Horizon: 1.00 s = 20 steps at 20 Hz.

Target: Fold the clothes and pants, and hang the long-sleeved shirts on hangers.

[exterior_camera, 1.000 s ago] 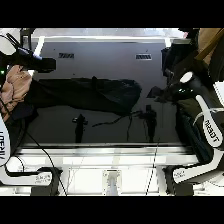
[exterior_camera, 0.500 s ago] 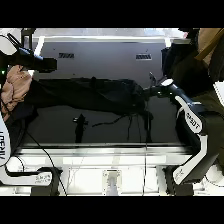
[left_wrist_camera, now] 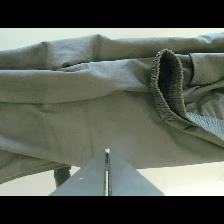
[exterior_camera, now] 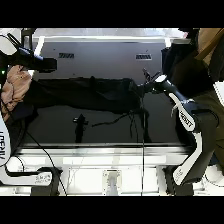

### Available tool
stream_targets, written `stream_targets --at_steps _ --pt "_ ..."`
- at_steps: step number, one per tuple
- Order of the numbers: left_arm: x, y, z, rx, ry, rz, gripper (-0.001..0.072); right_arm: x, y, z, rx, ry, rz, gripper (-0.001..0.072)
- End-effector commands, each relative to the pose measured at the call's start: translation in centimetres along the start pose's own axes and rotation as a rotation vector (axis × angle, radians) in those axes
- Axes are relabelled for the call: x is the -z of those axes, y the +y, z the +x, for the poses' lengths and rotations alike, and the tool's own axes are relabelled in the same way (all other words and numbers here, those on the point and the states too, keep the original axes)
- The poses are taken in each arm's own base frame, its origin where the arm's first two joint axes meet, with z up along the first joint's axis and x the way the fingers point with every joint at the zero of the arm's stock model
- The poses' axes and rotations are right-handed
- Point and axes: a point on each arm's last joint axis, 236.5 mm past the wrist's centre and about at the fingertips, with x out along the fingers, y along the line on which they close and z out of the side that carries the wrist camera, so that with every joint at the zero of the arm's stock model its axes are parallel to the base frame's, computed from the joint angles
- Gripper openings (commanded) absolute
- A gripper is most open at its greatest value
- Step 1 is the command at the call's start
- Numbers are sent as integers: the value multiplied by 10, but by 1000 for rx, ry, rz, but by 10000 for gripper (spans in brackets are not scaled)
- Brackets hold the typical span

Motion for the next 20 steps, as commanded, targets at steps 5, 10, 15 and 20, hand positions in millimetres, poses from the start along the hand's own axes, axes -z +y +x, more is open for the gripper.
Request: stream_targets --at_steps 5,10,15,20 --pt "1 0 1 0 5 0 7 3 -9 7 15 23 21 32" --pt "4 -2 4 6 19 3 7 24 25 -50 -14 200 -117 23" --pt "20 -35 -10 47 79 74 7 74 26 -167 69 374 -165 21" --pt "23 -99 -15 121 66 199 7 82 48 -278 137 195 -73 20"
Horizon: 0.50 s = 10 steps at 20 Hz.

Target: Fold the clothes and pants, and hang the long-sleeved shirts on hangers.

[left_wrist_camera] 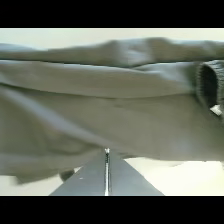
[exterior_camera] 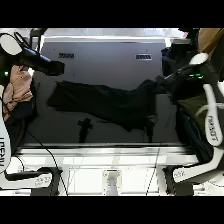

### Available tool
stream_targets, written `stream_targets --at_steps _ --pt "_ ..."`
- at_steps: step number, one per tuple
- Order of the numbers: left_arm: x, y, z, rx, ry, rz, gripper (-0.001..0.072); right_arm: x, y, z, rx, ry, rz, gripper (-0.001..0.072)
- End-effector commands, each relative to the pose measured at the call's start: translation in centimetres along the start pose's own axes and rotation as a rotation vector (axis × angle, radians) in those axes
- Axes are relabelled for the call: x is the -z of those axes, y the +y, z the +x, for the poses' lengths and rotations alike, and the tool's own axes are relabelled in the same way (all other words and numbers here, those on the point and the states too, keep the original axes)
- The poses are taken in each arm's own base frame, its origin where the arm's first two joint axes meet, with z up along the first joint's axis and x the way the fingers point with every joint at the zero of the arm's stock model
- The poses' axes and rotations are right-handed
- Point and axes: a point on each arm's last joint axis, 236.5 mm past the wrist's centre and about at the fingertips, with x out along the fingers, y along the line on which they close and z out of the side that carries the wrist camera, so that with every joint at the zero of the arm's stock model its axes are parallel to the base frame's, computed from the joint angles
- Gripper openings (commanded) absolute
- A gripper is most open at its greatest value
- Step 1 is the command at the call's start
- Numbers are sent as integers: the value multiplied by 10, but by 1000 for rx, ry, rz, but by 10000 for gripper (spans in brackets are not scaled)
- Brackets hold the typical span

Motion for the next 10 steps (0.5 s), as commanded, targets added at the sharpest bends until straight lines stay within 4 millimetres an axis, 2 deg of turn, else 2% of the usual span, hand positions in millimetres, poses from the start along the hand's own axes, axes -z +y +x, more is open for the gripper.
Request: stream_targets --at_steps 1,3,4,5,7,9,10 --pt "-7 -50 14 57 -13 106 7 29 14 -61 50 -73 113 20" --pt "-14 -90 52 104 -22 203 7 25 27 -61 54 -81 103 19" --pt "-10 -111 79 129 2 234 7 23 33 -55 53 -65 84 20" --pt "0 -129 105 150 41 258 7 22 39 -45 51 -42 74 20" --pt "31 -161 155 193 151 301 7 21 50 -23 48 13 47 21" --pt "63 -187 193 241 245 315 7 10 61 -5 43 3 46 21" --pt "75 -193 206 248 278 321 7 -1 69 3 39 -34 35 21"
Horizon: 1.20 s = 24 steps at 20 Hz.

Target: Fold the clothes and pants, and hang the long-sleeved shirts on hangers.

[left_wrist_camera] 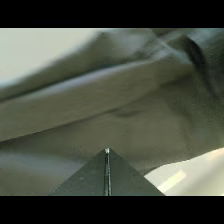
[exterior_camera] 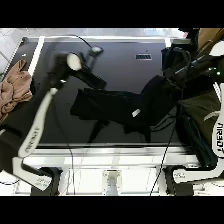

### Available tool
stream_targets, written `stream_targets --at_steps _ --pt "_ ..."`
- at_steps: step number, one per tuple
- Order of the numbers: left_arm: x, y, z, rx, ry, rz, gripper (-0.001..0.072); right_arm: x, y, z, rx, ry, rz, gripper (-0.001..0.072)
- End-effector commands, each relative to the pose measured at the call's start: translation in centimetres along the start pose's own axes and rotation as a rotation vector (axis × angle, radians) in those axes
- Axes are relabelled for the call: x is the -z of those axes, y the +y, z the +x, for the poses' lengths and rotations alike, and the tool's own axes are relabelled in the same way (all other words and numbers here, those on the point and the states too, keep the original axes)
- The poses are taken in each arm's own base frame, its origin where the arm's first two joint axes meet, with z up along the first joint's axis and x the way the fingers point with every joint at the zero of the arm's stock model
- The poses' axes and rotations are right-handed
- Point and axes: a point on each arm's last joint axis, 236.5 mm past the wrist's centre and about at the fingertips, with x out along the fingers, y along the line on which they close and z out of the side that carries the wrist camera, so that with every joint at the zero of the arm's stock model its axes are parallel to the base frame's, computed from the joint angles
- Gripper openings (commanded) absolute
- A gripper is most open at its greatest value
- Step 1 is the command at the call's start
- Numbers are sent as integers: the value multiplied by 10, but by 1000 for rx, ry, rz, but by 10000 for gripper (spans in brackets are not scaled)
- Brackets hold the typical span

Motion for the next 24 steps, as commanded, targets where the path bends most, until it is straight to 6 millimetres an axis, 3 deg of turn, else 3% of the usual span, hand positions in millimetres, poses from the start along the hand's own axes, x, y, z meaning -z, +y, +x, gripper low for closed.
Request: stream_targets --at_steps 1,2,4,9,12,14,17,19,20,21,22,24 --pt "23 -34 71 62 114 35 7 -26 26 25 -11 -74 -14 21" --pt "27 -32 78 63 130 31 7 -35 35 31 -17 -105 -21 21" --pt "25 -17 73 50 118 6 7 -44 50 51 -24 -121 -31 20" --pt "16 50 23 -17 47 -98 7 -71 102 119 -80 -185 -74 21" --pt "19 118 -39 -130 -23 -183 7 -71 139 163 -128 -192 -83 20" --pt "23 155 -91 -187 -102 -254 8 -70 173 188 -191 -211 -103 20" --pt "30 185 -156 -261 -206 -318 7 -75 212 226 -233 -241 -162 22" --pt "33 192 -184 -294 -251 -334 8 -82 238 252 -277 -276 -181 25" --pt "34 192 -192 -301 -261 -336 8 -85 252 264 -304 -304 -200 105" --pt "36 191 -197 -302 -260 -337 7 -83 265 273 -330 -319 -221 301" --pt "39 189 -198 -299 -251 -337 8 -80 279 279 -359 -326 -248 392" --pt "44 186 -195 -289 -226 -340 8 -74 300 273 -367 -359 -420 392"
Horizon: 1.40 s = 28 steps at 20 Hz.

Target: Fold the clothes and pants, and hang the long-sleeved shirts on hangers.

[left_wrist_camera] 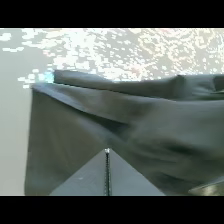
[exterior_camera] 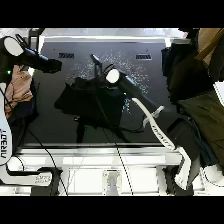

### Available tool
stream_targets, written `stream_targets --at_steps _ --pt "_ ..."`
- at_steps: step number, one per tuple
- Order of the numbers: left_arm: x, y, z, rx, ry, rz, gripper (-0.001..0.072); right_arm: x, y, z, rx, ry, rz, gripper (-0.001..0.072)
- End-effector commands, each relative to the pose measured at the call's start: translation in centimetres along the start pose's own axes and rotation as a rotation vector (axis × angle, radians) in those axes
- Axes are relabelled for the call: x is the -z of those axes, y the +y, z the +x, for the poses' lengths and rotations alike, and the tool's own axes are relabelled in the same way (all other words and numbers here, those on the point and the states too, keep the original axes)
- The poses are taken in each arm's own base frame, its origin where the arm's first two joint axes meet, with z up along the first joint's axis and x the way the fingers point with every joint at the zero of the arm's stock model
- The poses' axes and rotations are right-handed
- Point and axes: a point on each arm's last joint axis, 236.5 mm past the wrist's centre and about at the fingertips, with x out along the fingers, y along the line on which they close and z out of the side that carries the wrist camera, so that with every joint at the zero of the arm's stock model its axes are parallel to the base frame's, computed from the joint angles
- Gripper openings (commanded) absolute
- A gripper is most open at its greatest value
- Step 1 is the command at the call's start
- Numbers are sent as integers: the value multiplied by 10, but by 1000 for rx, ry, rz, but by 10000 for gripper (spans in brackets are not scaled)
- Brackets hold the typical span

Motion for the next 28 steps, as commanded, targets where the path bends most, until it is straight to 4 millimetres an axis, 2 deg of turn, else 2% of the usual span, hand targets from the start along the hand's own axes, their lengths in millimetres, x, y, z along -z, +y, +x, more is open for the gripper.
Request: stream_targets --at_steps 1,2,3,4,6,8,10,11,12,14,15,17,18,20,24,28 --pt "5 6 -12 -11 8 -7 8 -7 39 9 -66 -61 -246 393" --pt "5 6 -12 -12 7 -7 8 -13 36 -6 -44 -56 -314 394" --pt "5 7 -12 -16 9 -7 8 -15 23 -24 7 -15 -351 393" --pt "5 8 -12 -18 9 -6 8 -11 -6 -50 98 67 -370 391" --pt "5 8 -12 -19 9 -6 8 3 -85 -114 347 242 -288 391" --pt "5 8 -12 -20 9 -5 7 14 -143 -175 510 333 -208 392" --pt "6 12 -12 -36 13 -1 7 26 -179 -206 556 325 -107 397" --pt "6 12 -12 -38 14 0 8 37 -198 -213 564 301 -39 464" --pt "6 12 -12 -37 14 -1 8 46 -213 -212 559 248 53 531" --pt "6 12 -12 -36 13 -1 8 60 -240 -192 487 93 261 699" --pt "6 12 -12 -36 13 -1 8 63 -248 -178 411 18 386 703" --pt "6 12 -12 -36 13 -1 8 67 -253 -155 251 -57 516 700" --pt "6 12 -12 -36 13 -1 7 67 -248 -143 158 -64 562 700" --pt "6 12 -12 -36 13 -1 7 51 -240 -124 23 -110 571 701" --pt "7 11 -12 -34 20 -1 8 41 -253 -91 -11 -111 611 702" --pt "14 10 -12 -28 49 -2 8 32 -241 -75 -3 -79 540 669"
